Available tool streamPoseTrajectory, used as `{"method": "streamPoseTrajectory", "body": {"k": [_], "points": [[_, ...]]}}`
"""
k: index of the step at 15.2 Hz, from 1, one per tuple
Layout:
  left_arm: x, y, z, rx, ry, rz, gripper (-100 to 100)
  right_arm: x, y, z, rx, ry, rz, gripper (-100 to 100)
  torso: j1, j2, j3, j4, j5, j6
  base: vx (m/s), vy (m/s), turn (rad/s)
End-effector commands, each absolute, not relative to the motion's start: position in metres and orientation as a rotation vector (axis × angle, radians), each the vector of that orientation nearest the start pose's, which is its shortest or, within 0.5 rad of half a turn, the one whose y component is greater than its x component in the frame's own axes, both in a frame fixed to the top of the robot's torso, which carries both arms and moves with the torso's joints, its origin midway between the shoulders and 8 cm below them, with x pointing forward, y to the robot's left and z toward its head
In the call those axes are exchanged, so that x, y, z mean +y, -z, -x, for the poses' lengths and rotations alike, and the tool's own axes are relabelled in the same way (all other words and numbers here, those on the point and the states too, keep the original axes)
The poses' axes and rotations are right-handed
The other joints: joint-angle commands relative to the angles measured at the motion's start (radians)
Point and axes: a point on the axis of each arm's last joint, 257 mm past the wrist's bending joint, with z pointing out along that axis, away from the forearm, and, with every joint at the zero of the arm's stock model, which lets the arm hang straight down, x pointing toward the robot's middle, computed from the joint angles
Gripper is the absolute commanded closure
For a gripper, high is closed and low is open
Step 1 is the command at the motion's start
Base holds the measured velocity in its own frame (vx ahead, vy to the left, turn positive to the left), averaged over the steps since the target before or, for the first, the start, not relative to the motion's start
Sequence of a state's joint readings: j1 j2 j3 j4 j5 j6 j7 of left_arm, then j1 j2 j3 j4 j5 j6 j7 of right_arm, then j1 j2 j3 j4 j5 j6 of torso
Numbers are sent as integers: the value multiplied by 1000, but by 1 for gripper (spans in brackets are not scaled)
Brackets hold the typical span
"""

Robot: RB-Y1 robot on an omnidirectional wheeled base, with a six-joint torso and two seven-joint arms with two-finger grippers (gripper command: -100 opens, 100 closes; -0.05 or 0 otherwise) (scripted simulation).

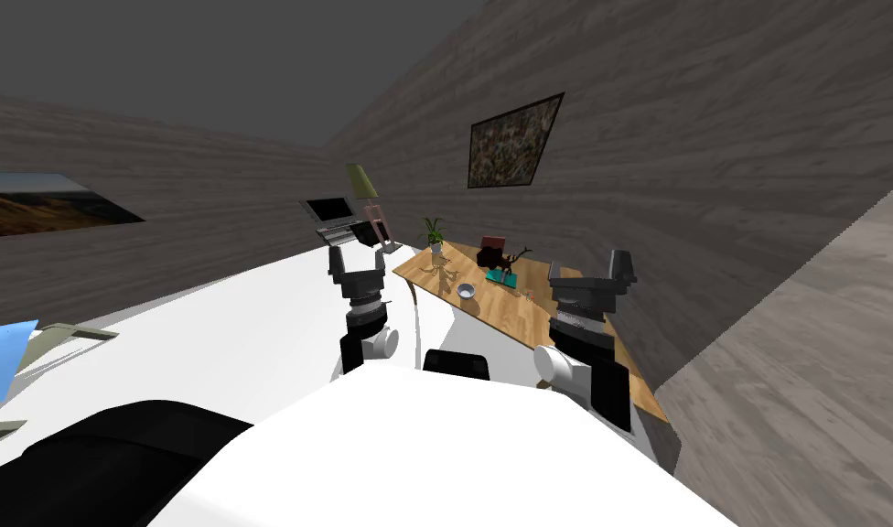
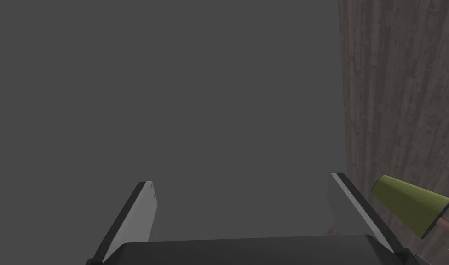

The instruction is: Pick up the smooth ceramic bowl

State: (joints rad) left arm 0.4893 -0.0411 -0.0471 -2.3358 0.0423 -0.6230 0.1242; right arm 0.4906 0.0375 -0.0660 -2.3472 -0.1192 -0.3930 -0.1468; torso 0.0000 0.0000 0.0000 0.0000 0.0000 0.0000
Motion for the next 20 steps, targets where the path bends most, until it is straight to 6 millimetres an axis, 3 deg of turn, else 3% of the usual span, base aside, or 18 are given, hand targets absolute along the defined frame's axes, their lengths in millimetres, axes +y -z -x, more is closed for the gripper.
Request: {"method": "streamPoseTrajectory", "body": {"k": [1,6,12,14,15,16,17,18,19,20], "points": [[269,-73,-309,385,1531,600,0,-311,-33,-344,535,-1432,-795,-100,0,0,0,0,0,0,4,11,39],[269,-73,-309,385,1531,600,0,-304,-22,-350,637,-1389,-758,-100,1,-1,-1,0,0,0,13,24,49],[269,-73,-309,384,1531,600,0,-298,10,-360,819,-1278,-701,-100,3,-2,-1,0,1,0,23,45,85],[269,-73,-309,384,1531,600,0,-298,41,-365,948,-1178,-664,-100,4,-2,-1,-1,1,0,38,61,158],[269,-73,-309,384,1531,600,0,-297,41,-365,955,-1177,-657,-100,4,-3,-2,-1,1,-1,47,72,134],[269,-73,-309,384,1531,600,0,-299,58,-367,1024,-1119,-635,-100,5,-3,-2,-1,1,0,53,84,158],[269,-73,-309,384,1531,600,0,-298,58,-367,1026,-1119,-633,-100,5,-4,-2,-1,1,0,53,81,117],[269,-73,-309,384,1531,600,0,-300,77,-368,1099,-1057,-606,-100,6,-4,-2,-1,1,0,46,94,152],[269,-73,-309,384,1531,600,0,-300,77,-368,1099,-1057,-606,-100,6,-4,-2,-1,1,-1,40,82,112],[269,-73,-309,384,1531,600,0,-304,98,-368,1173,-992,-576,-100,6,-3,-2,-1,1,0,47,85,150]]}}
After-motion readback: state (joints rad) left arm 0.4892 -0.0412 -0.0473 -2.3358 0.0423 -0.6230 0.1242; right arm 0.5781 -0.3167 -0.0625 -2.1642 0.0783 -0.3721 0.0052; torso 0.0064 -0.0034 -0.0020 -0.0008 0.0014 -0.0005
